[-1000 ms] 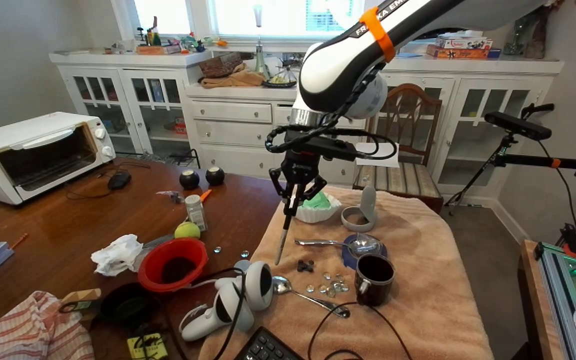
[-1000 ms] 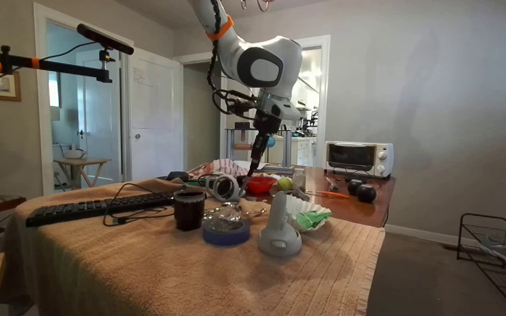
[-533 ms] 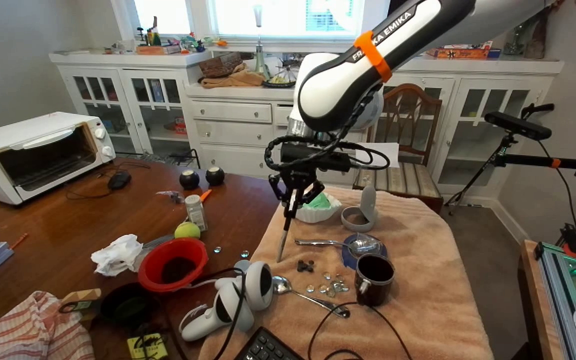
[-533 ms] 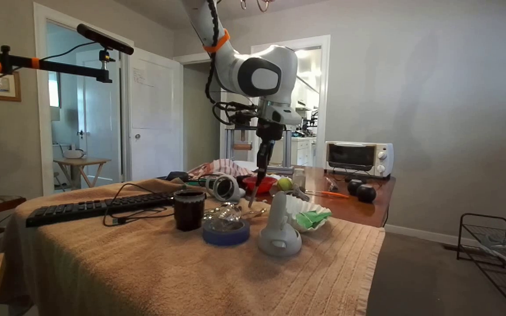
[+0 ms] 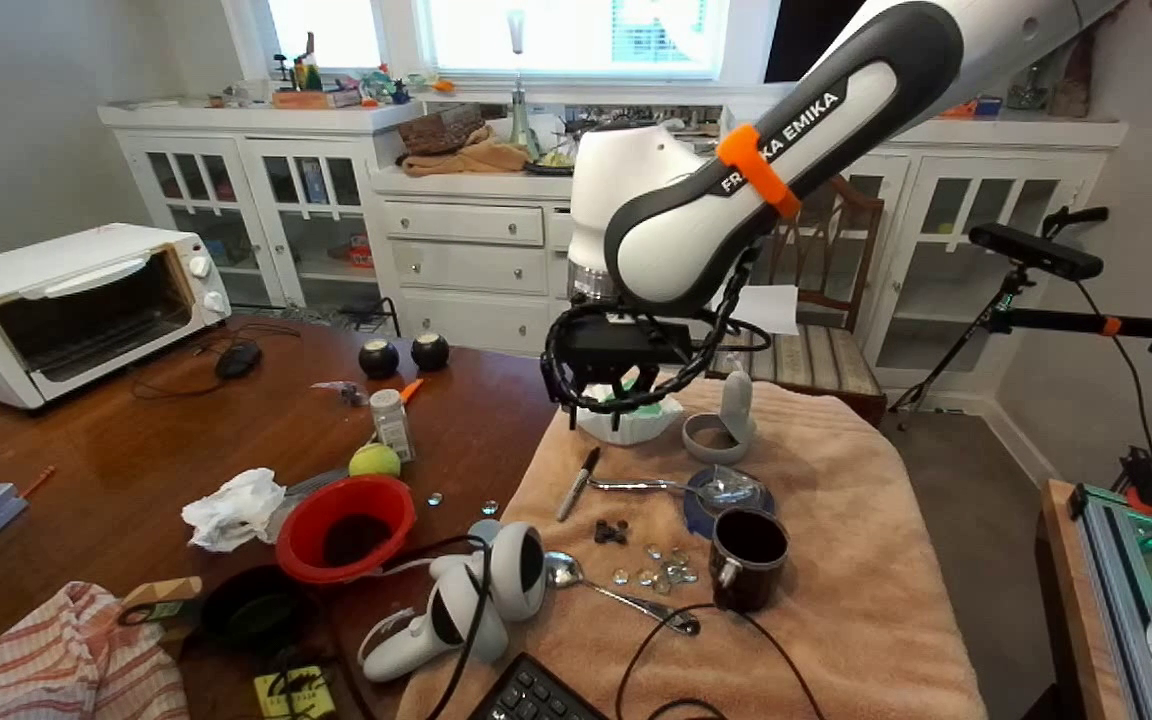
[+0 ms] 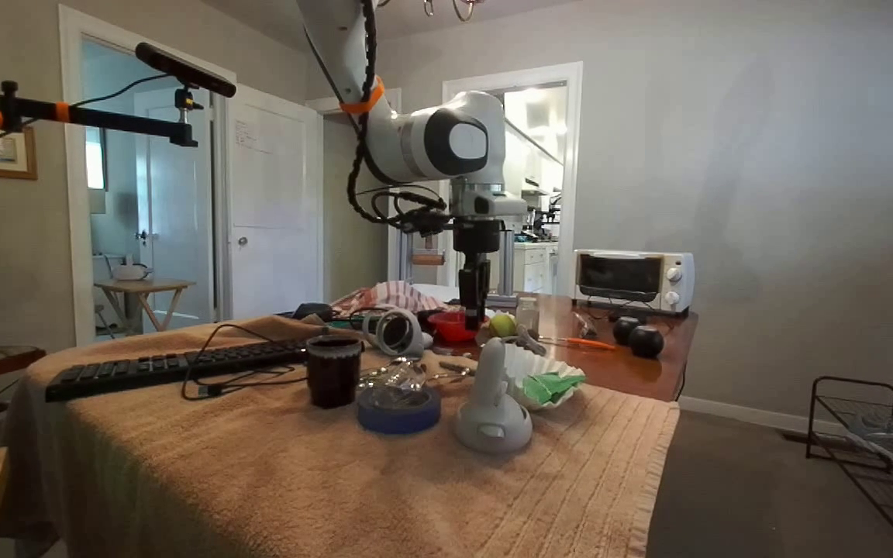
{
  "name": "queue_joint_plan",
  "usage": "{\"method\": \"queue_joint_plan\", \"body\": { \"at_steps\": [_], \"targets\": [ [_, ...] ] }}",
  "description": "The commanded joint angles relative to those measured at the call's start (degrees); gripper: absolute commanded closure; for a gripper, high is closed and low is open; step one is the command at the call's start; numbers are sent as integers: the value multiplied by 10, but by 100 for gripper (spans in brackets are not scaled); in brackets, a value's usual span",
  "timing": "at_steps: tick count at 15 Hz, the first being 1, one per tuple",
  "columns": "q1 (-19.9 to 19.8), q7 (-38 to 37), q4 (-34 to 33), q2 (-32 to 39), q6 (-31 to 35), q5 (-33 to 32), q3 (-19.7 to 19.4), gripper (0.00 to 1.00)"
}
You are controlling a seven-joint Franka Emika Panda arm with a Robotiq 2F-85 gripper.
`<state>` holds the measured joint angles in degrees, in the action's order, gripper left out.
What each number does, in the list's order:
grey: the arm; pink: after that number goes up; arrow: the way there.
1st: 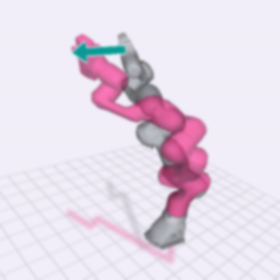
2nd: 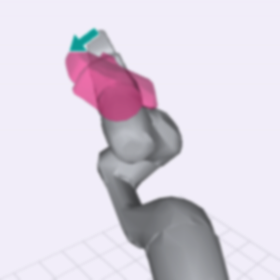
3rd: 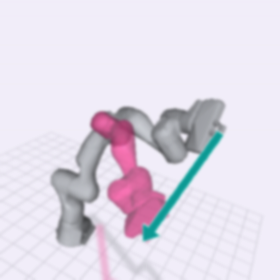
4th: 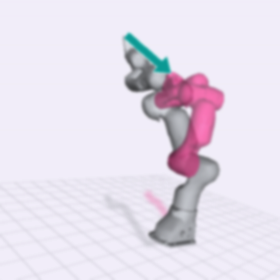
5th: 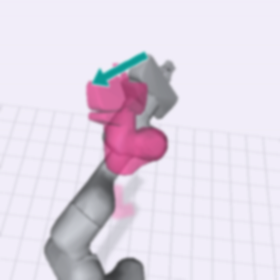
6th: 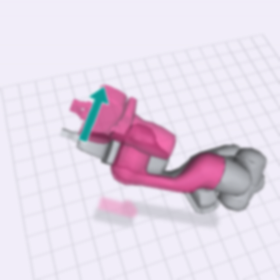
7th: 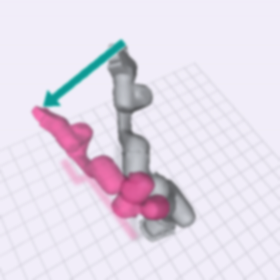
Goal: Take the pen out of the mug
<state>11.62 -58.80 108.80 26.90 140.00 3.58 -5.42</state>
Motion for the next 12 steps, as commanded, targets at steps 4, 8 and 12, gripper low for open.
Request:
{"method": "queue_joint_plan", "body": {
  "at_steps": [4,8,12],
  "targets": [
    [36,-1,52,-88,-25,-142,-9,0],
    [26,69,106,-178,-25,-210,16,0],
    [-2,198,161,-257,-27,-206,49,0]
  ]
}}
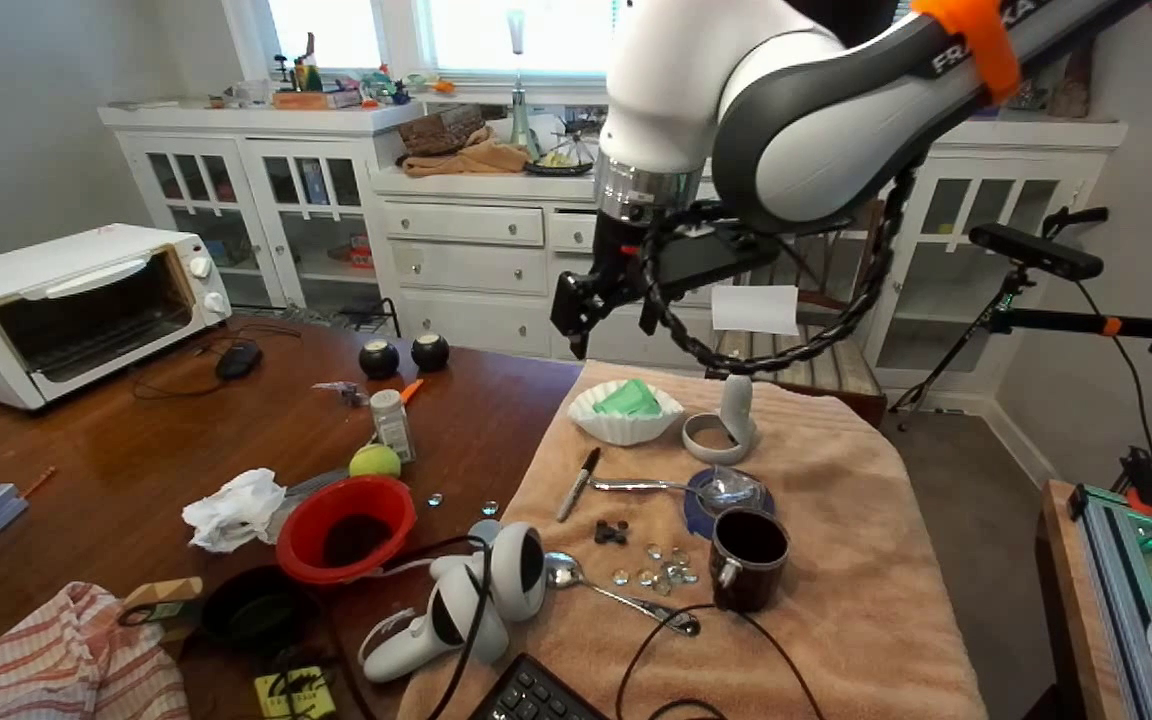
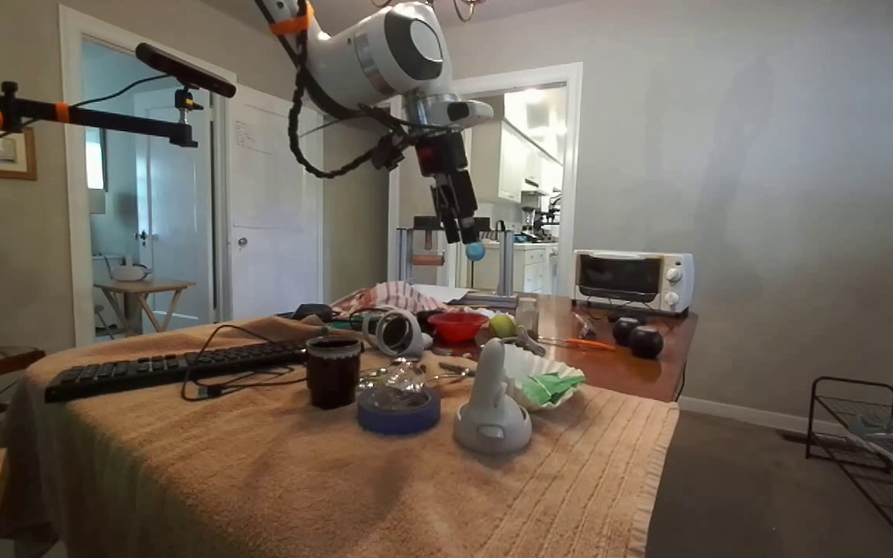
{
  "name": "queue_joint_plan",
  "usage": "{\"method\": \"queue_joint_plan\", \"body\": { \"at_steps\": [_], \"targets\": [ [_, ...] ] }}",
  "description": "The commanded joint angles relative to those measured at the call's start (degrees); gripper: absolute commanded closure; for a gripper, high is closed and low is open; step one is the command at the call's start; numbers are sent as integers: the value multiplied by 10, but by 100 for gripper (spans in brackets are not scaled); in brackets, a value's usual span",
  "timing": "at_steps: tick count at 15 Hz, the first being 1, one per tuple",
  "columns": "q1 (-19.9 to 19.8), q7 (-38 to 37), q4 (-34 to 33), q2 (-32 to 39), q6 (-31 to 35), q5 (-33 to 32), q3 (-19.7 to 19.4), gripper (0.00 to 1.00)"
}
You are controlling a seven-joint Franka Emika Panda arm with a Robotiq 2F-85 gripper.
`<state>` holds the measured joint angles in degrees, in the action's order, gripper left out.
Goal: Take the pen out of the mug
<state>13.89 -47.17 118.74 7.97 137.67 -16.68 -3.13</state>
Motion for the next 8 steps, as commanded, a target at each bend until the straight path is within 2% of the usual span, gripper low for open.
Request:
{"method": "queue_joint_plan", "body": {
  "at_steps": [1,5,7,8],
  "targets": [
    [-31,121,77,-84,0,7,34,0],
    [-47,285,124,-139,-13,74,57,0],
    [-47,352,128,-155,-70,136,63,0],
    [-48,360,122,-161,-120,150,66,0]
  ]
}}
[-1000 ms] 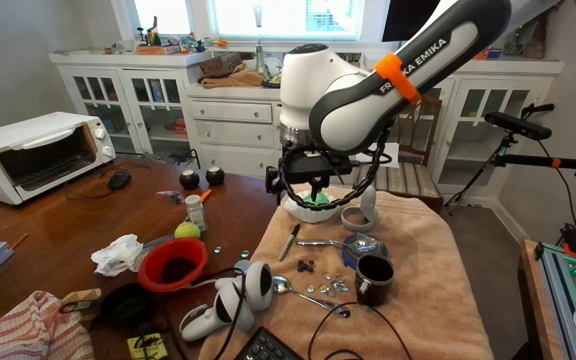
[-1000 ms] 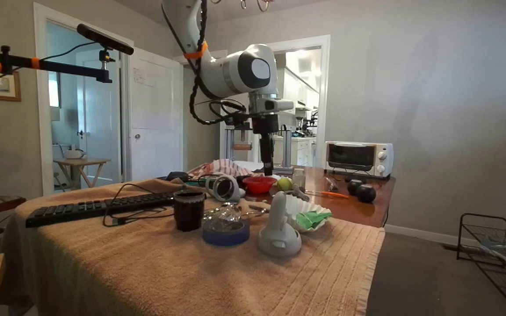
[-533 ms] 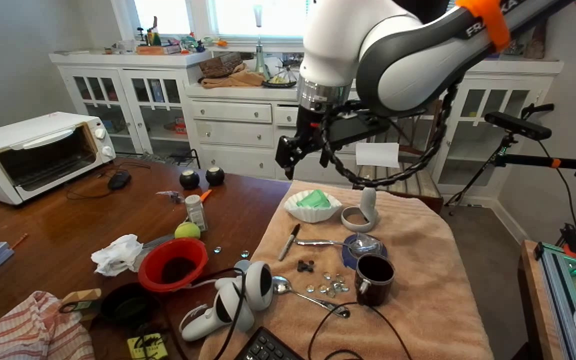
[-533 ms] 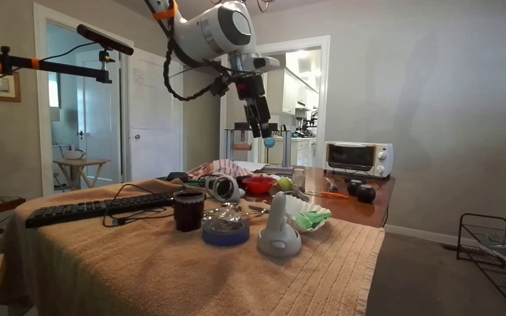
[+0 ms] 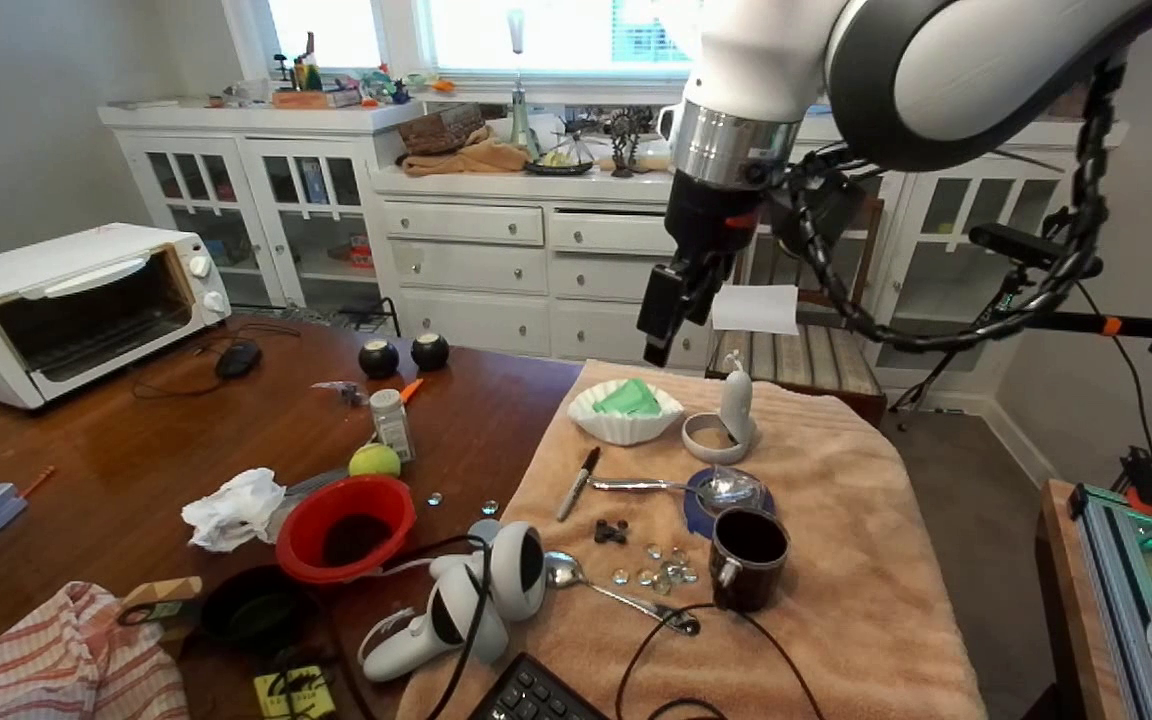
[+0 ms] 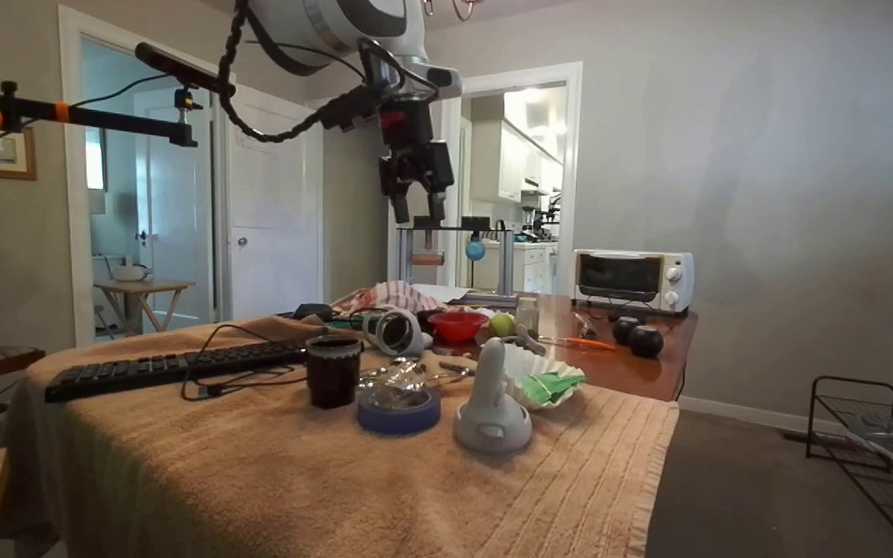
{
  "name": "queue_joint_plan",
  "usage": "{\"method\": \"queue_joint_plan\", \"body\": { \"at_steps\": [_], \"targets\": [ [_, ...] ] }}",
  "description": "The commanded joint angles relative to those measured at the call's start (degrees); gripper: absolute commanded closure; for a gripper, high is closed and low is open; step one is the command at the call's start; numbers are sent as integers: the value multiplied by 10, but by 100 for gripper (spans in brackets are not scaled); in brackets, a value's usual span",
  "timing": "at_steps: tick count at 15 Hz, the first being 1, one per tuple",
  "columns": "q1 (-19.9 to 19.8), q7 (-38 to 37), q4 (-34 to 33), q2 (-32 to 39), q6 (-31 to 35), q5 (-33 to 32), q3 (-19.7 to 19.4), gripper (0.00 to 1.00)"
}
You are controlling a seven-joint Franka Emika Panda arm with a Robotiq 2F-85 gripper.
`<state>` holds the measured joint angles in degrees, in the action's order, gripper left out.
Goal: Take the pen out of the mug
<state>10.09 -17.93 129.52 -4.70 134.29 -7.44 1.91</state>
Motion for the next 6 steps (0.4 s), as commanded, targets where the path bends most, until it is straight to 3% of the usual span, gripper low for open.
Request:
{"method": "queue_joint_plan", "body": {
  "at_steps": [1,2,3,6],
  "targets": [
    [-12,63,11,-37,-119,60,20,0],
    [-16,31,3,-38,-154,41,27,0],
    [-20,40,0,-24,-107,39,28,0],
    [-23,39,-1,-28,-115,39,33,0]
  ]
}}
